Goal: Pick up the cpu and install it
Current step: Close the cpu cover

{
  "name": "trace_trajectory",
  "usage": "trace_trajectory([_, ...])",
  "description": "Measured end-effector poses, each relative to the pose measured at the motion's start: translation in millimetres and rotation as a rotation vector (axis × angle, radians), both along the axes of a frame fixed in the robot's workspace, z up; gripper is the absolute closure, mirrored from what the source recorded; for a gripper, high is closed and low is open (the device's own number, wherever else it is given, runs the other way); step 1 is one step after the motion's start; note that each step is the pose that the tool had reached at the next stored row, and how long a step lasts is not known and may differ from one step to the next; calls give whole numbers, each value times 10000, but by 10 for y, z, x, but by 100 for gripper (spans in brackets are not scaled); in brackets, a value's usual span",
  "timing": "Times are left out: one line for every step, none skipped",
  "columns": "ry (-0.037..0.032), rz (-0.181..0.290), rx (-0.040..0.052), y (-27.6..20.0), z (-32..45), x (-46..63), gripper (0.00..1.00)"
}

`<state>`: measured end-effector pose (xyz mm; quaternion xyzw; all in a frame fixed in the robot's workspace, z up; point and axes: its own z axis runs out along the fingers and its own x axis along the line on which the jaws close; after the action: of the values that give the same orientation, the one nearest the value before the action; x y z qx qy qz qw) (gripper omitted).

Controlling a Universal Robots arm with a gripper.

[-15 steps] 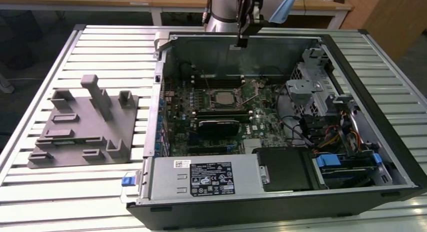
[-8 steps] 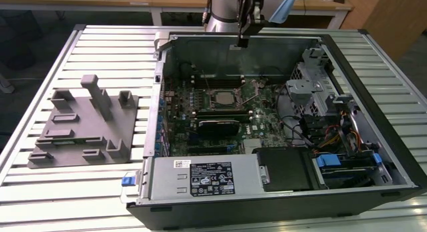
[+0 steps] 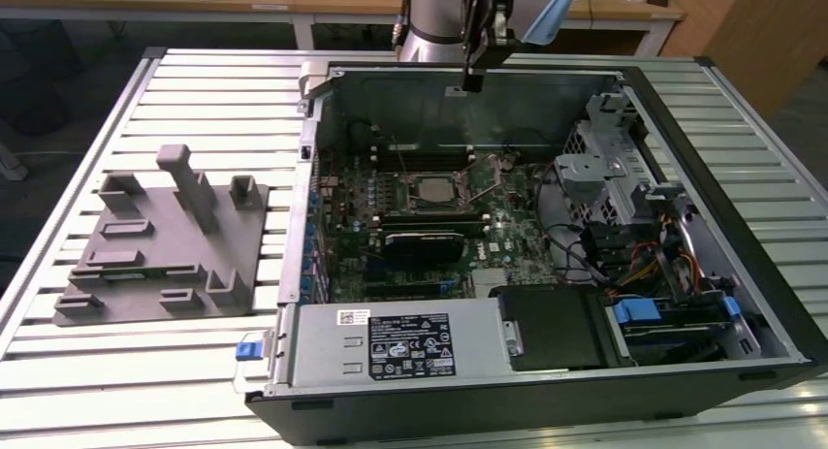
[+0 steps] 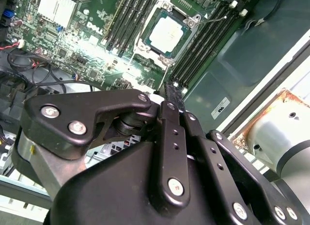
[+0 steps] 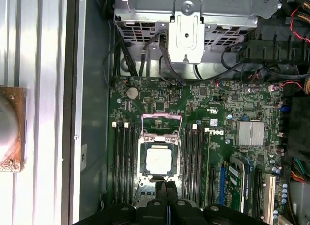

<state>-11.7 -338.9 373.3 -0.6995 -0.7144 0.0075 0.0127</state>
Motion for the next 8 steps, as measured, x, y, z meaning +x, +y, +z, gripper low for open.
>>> trace_trajectory([0, -1, 0, 0, 0, 1, 89])
trace_trajectory([0, -1, 0, 0, 0, 3, 89])
trace_trajectory([-1, 0, 0, 0, 0, 5, 89])
trace_trajectory([-1, 0, 0, 0, -1, 6, 89])
trace_trajectory([0, 0, 0, 0, -1, 8, 89])
trace_trajectory([-1, 0, 0, 0, -1, 11, 89])
trace_trajectory([0, 1, 0, 0, -1, 14, 89])
trace_trajectory([0, 0, 0, 0, -1, 16, 89])
